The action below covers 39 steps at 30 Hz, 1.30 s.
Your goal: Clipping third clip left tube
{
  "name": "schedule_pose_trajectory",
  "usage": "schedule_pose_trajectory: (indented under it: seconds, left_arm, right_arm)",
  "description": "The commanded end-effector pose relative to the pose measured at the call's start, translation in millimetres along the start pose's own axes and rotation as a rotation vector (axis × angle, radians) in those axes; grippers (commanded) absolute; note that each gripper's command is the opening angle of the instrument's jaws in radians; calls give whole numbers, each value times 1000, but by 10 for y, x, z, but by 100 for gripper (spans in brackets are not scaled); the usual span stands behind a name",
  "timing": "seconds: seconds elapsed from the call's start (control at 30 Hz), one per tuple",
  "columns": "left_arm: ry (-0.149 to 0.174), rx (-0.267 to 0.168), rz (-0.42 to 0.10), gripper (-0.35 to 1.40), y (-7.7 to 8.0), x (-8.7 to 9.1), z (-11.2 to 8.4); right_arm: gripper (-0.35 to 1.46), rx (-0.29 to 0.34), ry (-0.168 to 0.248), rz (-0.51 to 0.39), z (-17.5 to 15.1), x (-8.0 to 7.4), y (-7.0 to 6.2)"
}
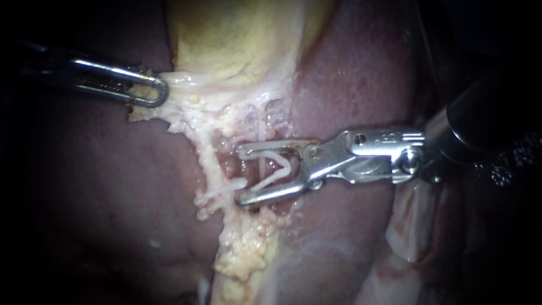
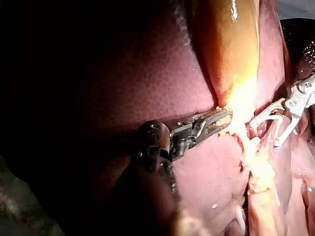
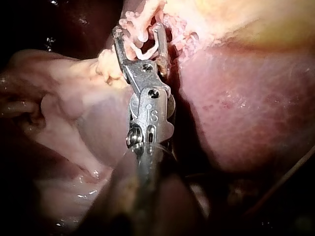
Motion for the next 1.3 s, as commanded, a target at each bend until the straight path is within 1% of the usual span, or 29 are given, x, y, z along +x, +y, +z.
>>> schedule_pose_trajectory:
  seconds: [0.03, 0.2, 0.37, 0.57, 0.7, 0.87, 1.03, 1.13, 1.3]
  left_arm:
    - [0, 0, 0, -35, 0, 0, 0]
    - [0, -1, 0, -35, 0, 0, 0]
    - [0, -1, 0, -35, 0, 0, 0]
    - [0, 0, 0, -35, 0, 0, 0]
    - [0, 0, 0, -35, 1, 0, 0]
    - [0, 0, 0, -35, 1, 0, 0]
    - [0, 0, 0, -35, 1, 0, 0]
    - [0, 0, 0, -35, 1, 0, 0]
    - [0, 0, 0, -35, 1, 0, 1]
  right_arm:
    - [50, 9, 2, 14, 1, -1, -1]
    - [50, 30, 47, 108, 1, -2, 3]
    - [50, 43, 91, 159, 3, -4, 10]
    - [50, 55, 104, 191, 11, -8, 17]
    - [50, 64, 111, 198, 17, -10, 20]
    - [50, 69, 121, 212, 28, -14, 27]
    - [50, 68, 125, 219, 37, -21, 36]
    - [50, 68, 124, 222, 42, -25, 40]
    - [50, 88, 140, 221, 50, -28, 42]
